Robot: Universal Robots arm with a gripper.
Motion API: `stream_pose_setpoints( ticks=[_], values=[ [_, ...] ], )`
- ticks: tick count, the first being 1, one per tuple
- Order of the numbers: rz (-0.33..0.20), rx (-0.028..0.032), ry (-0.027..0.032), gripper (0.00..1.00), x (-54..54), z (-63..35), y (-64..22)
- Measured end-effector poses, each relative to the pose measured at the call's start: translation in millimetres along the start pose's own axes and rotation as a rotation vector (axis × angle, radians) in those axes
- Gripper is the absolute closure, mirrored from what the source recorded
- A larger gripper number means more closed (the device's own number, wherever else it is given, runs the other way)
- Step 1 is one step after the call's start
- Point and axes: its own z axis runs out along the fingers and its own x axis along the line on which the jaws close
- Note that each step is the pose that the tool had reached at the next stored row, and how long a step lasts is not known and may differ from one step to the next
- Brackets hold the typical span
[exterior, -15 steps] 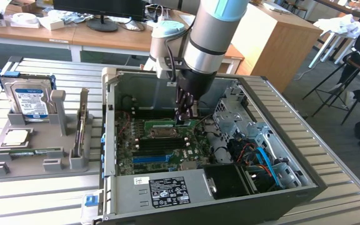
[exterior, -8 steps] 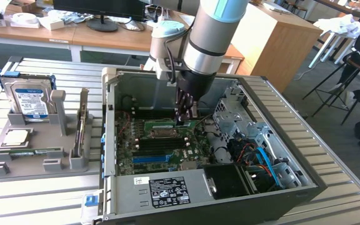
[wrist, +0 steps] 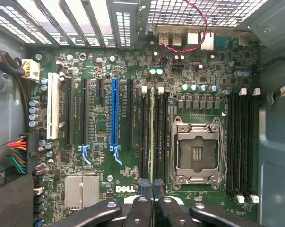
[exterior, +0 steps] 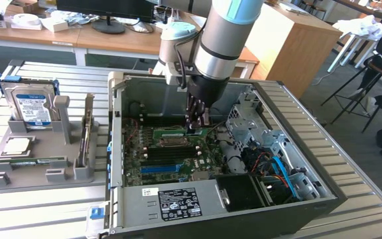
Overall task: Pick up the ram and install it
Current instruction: 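Insert the ram into the slot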
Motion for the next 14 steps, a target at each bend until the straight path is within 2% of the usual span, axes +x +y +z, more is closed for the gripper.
stream_pose_setpoints(
  ticks=[14],
  values=[
    [0.0,0.0,-0.0001,0.88,0.3,6.1,-0.2]
  ],
)
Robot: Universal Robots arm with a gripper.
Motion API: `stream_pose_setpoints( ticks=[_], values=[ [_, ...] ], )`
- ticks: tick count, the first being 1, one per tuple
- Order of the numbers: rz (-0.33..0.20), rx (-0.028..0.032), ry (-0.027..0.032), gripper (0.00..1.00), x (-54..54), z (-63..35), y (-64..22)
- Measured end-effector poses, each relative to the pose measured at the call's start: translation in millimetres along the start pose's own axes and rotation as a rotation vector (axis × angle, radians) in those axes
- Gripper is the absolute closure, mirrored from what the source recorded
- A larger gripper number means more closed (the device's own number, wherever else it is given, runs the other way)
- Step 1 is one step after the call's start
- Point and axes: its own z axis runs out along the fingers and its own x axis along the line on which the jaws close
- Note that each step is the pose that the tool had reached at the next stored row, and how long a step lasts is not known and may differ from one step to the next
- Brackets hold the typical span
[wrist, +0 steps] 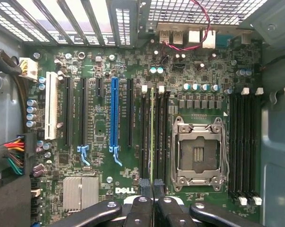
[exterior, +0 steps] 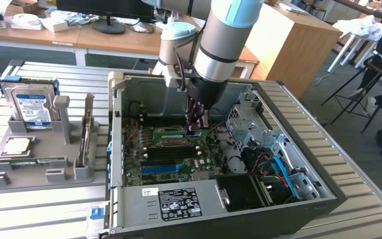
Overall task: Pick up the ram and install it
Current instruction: 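Insert the ram into the slot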
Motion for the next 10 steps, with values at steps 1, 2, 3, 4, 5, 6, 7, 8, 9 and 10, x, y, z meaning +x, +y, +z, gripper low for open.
stream_pose_setpoints(
  ticks=[1,2,3,4,5,6,7,8,9,10],
  values=[
    [0.0,-0.0001,0.0001,0.88,0.0,0.4,0.0],
    [0.0,0.0,0.0,0.88,0.0,0.9,0.0],
    [0.0,0.0,0.0001,0.88,0.1,1.3,0.0],
    [0.0,0.0,0.0,0.88,0.1,1.7,0.0],
    [0.0,-0.0001,0.0001,0.88,0.1,2.0,0.0],
    [0.0,-0.0001,0.0001,0.88,0.1,2.4,0.0],
    [0.0,-0.0001,0.0002,0.88,0.2,2.7,-0.1],
    [0.0,-0.0001,0.0001,0.88,0.2,3.0,-0.1],
    [0.0,0.0,0.0,0.88,0.2,3.4,-0.1],
    [0.0,0.0,0.0001,0.88,0.2,3.6,-0.1]
  ],
)
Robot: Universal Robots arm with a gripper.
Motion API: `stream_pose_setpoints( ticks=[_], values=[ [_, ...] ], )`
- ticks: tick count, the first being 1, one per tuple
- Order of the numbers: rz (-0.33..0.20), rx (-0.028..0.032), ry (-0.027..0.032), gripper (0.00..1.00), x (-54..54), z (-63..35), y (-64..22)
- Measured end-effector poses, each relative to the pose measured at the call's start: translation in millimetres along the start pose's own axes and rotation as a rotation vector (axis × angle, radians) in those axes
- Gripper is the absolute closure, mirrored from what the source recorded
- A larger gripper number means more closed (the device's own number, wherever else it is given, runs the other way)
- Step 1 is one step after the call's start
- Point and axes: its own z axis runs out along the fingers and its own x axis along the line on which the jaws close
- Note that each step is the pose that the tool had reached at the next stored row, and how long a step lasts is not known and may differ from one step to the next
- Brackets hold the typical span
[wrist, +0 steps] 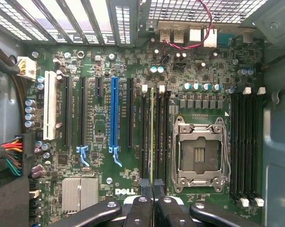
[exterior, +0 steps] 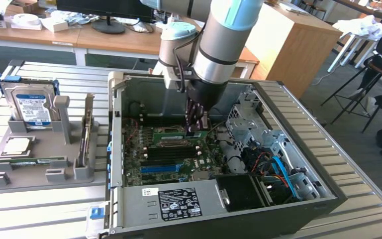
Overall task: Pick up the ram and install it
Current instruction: 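Insert the ram into the slot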
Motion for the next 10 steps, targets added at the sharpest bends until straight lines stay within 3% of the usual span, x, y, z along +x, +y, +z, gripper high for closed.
stream_pose_setpoints(
  ticks=[10],
  values=[
    [0.0,0.0,-0.0001,0.88,0.1,2.8,-0.1]
  ],
)
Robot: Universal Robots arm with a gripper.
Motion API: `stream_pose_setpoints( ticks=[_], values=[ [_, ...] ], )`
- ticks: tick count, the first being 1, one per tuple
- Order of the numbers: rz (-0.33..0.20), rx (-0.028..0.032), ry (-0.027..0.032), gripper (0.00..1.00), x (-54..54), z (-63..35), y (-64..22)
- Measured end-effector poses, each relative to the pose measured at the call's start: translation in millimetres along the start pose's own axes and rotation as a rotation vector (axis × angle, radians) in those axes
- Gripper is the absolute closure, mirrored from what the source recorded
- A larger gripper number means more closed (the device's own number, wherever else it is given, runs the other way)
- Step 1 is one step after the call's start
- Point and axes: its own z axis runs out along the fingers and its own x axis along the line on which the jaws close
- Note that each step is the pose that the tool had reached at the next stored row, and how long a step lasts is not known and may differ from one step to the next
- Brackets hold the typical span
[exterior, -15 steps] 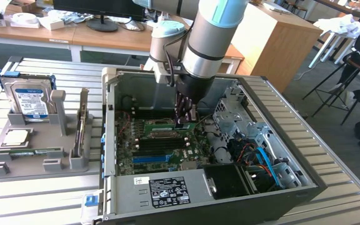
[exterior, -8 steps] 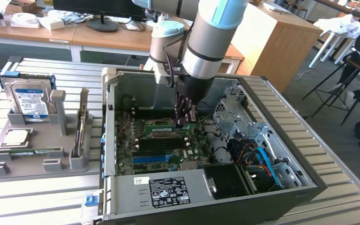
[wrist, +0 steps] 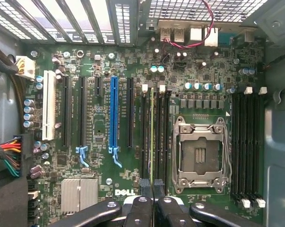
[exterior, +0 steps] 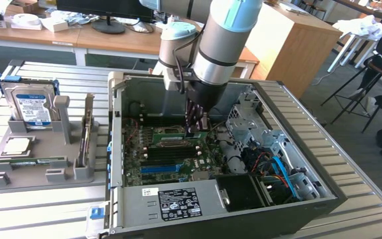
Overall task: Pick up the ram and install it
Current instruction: 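Insert the ram into the slot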
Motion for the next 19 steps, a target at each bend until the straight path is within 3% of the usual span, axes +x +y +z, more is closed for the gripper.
stream_pose_setpoints(
  ticks=[17,19],
  values=[
    [0.0,0.0,0.0,0.88,0.2,4.2,-0.1],
    [0.0,0.0,0.0,0.88,0.5,9.2,-0.2]
  ],
)
